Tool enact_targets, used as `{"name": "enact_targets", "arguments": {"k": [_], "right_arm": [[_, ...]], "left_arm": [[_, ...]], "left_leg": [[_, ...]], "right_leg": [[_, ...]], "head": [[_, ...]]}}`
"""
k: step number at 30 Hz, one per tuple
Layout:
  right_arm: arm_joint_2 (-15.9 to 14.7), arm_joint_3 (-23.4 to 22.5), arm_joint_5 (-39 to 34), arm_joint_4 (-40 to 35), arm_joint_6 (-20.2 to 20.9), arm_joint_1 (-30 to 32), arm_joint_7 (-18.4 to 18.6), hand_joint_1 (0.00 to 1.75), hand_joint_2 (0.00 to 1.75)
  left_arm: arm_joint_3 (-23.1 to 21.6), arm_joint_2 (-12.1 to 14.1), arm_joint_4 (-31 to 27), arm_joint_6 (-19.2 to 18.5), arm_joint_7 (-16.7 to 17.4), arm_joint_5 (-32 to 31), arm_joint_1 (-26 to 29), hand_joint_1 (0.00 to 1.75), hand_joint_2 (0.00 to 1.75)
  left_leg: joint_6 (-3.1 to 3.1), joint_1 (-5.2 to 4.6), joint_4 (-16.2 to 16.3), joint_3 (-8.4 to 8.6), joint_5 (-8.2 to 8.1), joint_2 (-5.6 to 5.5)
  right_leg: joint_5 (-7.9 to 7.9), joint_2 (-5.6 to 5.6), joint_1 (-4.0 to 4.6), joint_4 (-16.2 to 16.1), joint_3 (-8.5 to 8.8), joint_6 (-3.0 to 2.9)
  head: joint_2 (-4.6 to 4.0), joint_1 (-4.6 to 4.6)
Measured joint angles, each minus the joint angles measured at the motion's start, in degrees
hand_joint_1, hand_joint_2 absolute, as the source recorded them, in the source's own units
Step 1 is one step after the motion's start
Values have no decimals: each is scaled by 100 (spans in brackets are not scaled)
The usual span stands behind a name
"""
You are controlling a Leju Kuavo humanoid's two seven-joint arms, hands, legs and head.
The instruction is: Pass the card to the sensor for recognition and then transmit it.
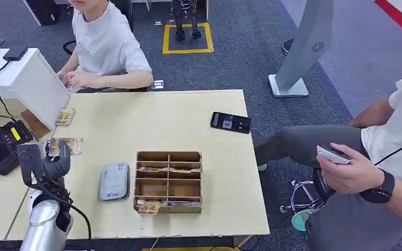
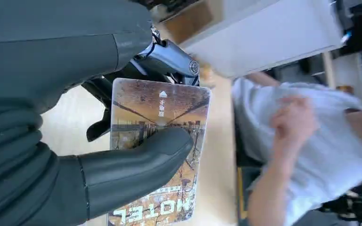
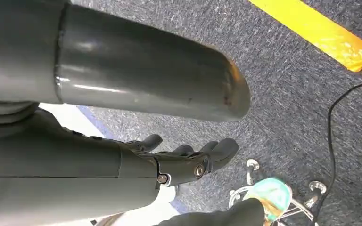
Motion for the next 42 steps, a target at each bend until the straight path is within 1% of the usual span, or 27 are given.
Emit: {"name": "enact_targets", "arguments": {"k": [1,2,4,8,9,17,18,19,21,23,25,27,33,35,36,37,42], "right_arm": [[0,0,37,0,24,-5,11,0,0],[0,0,57,0,52,-11,22,0,0],[0,2,101,0,122,-32,63,0,0],[0,15,170,-2,186,-70,52,0,0],[0,24,192,-2,203,-76,52,0,0],[0,37,210,-2,210,-93,52,0,0],[0,37,210,-2,210,-93,52,0,0],[0,37,210,-2,210,-93,52,0,0],[0,37,212,-2,227,-96,52,0,0],[7,50,260,-4,317,-104,52,0,0],[15,77,280,-7,396,-125,72,0,0],[18,96,299,-11,444,-146,85,0,0],[31,162,352,-15,485,-172,81,0,0],[44,168,350,-17,492,-178,81,0,0],[46,168,350,-17,492,-178,74,0,0],[46,168,350,-17,487,-178,68,0,0],[48,170,350,-17,474,-177,59,0,0]], "left_arm": [[-4,39,-37,118,-2,-182,-103,147,175],[-32,67,-41,256,-2,-428,-187,134,175],[-123,133,-15,636,0,-1229,-404,68,175],[-317,177,108,1102,7,-2326,-701,68,175],[-356,181,147,1185,18,-2485,-759,68,175],[-442,197,278,1239,35,-2577,-857,68,175],[-446,197,284,1239,35,-2577,-857,110,175],[-448,197,291,1239,35,-2577,-858,126,175],[-455,207,313,1267,33,-2645,-863,175,175],[-455,221,346,1436,-24,-2969,-897,175,175],[-455,238,394,1712,-20,-3597,-960,175,175],[-455,251,459,1805,26,-3994,-1038,175,175],[-455,275,781,1978,127,-4553,-1239,175,175],[-455,282,883,1982,161,-4677,-1278,175,175],[-455,280,921,1982,171,-4695,-1286,72,175],[-457,280,956,1980,173,-4697,-1290,0,175],[-457,277,1054,1980,157,-4664,-1299,0,175]], "left_leg": [[0,0,0,-1,0,0],[0,0,0,-1,0,0],[0,-1,1,-3,0,1],[3,-3,1,-4,2,3],[3,-4,1,-4,2,4],[3,-4,1,-4,1,4],[3,-3,1,-4,1,4],[3,-3,1,-4,1,4],[3,-3,1,-4,2,4],[3,-3,1,-6,2,4],[3,-3,1,-6,2,4],[6,-3,1,-6,4,4],[6,-4,1,-6,4,4],[6,-4,1,-6,4,4],[6,-3,1,-6,4,4],[6,-3,1,-6,4,4],[6,-3,1,-6,4,4]], "right_leg": [[0,0,0,0,0,0],[0,0,0,0,-1,0],[3,1,-1,0,-3,4],[5,5,-4,0,-3,6],[6,7,-4,-1,-4,8],[6,8,-3,-1,-8,8],[6,8,-3,-1,-8,8],[6,9,-3,-1,-9,8],[6,9,-3,-1,-9,8],[6,9,-3,-1,-9,8],[6,9,-3,-1,-8,8],[7,8,-3,-1,-7,8],[8,9,-3,-1,-8,8],[8,9,-3,-1,-8,8],[8,10,-3,-1,-8,8],[8,10,-3,-1,-9,8],[8,10,-3,-1,-9,8]], "head": [[0,2],[0,2],[0,2],[0,2],[0,0],[0,2],[0,0],[0,2],[0,2],[0,2],[0,0],[0,2],[0,2],[0,0],[0,0],[0,0],[0,2]]}}
